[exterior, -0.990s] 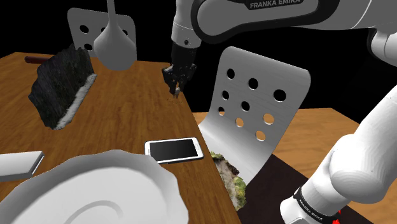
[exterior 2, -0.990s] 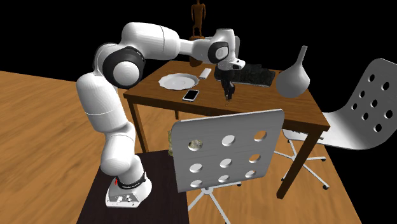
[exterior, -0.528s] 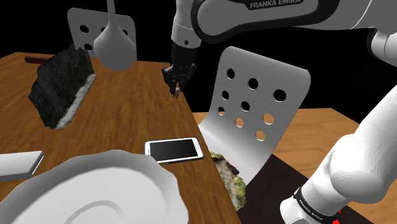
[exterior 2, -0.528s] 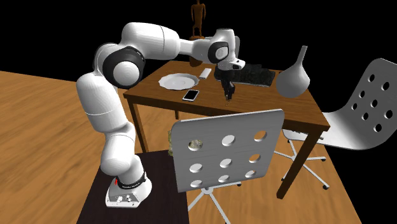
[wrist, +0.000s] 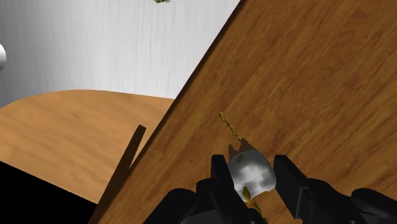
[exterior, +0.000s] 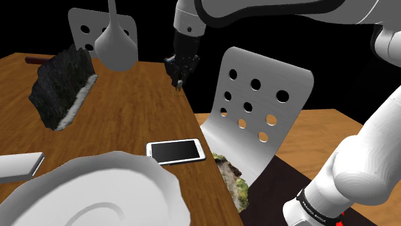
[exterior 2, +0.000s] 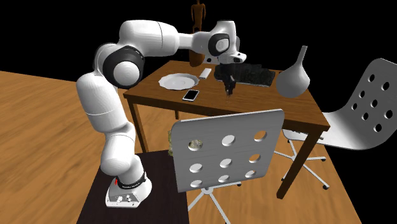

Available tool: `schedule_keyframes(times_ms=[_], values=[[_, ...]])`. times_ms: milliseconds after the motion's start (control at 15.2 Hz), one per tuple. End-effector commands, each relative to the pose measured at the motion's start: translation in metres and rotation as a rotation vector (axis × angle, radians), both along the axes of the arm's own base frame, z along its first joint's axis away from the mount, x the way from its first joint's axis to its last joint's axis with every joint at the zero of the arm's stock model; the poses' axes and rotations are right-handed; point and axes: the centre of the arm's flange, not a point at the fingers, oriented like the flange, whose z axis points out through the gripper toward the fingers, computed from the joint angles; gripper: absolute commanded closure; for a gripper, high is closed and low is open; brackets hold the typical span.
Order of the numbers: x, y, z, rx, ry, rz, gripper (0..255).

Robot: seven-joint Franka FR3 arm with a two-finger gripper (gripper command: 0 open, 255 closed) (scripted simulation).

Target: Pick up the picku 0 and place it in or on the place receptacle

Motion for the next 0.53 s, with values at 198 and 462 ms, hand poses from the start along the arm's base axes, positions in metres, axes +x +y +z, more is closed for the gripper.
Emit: schedule_keyframes(times_ms=[198,462], values=[[-0.001,0.0,0.026,0.0,0.0,0.0,255],[-0.001,0.0,0.047,0.0,0.0,0.0,255]])
